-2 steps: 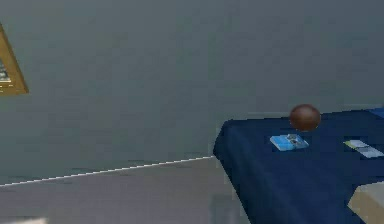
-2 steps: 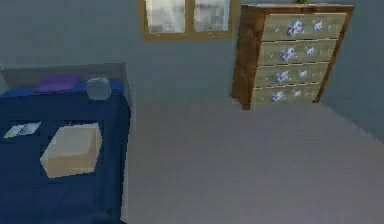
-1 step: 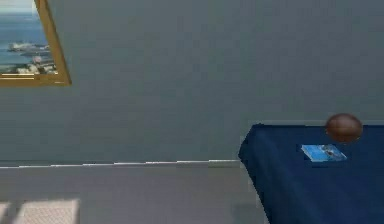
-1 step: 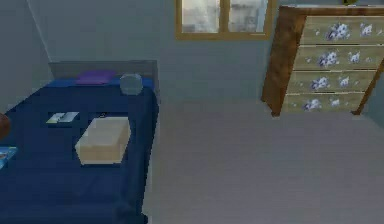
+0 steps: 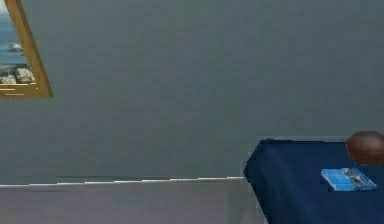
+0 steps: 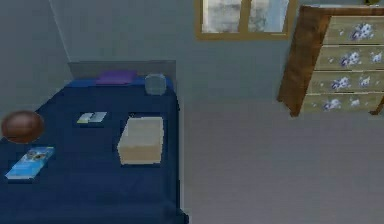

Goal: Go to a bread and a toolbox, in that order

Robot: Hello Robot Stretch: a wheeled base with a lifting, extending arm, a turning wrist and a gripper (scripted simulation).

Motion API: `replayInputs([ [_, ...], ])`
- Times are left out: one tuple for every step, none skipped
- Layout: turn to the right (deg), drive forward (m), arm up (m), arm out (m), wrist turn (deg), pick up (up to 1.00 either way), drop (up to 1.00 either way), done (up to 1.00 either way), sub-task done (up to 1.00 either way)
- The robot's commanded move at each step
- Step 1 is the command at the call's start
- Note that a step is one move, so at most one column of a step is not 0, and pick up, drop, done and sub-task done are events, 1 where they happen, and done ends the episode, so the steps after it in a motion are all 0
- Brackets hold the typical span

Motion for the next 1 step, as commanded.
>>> replayInputs([
  [-45.0, 0.0, 0.0, 0.0, 0.0, 0.0, 0.0, 0.0, 0.0],
])
